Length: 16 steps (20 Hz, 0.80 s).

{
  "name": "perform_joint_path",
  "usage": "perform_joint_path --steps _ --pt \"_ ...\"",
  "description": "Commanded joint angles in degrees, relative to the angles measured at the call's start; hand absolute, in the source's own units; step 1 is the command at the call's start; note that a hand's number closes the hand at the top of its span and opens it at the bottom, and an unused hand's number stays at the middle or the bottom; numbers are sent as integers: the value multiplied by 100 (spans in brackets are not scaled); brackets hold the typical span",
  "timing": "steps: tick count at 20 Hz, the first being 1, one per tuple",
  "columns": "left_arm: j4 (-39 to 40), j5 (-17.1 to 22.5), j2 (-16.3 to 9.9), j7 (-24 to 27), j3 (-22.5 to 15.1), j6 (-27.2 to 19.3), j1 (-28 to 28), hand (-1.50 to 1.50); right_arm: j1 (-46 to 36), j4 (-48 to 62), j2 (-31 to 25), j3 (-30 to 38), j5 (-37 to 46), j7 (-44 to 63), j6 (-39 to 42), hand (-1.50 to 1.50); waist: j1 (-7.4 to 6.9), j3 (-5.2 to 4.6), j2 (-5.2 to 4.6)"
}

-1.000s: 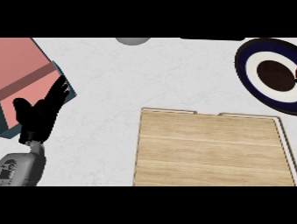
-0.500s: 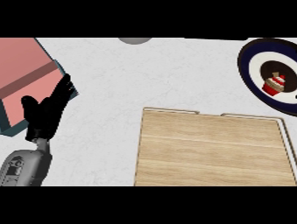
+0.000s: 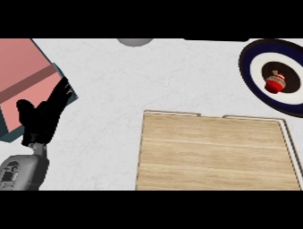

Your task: Pick the cupcake from the tray and place it in the plate

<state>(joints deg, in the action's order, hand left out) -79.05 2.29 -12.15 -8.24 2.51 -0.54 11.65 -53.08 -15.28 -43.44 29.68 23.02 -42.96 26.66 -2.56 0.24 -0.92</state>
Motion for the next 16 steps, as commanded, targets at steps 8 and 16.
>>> perform_joint_path --steps 8,16 --pt "-127 -4 -20 -191 67 -85 49 0 -102 883 -570 585 -877 1093 2652 -150 27 14 -10" --pt "-85 -25 138 -157 -29 -112 245 0 268 513 -561 741 -1170 1159 2692 -150 -22 33 -81"
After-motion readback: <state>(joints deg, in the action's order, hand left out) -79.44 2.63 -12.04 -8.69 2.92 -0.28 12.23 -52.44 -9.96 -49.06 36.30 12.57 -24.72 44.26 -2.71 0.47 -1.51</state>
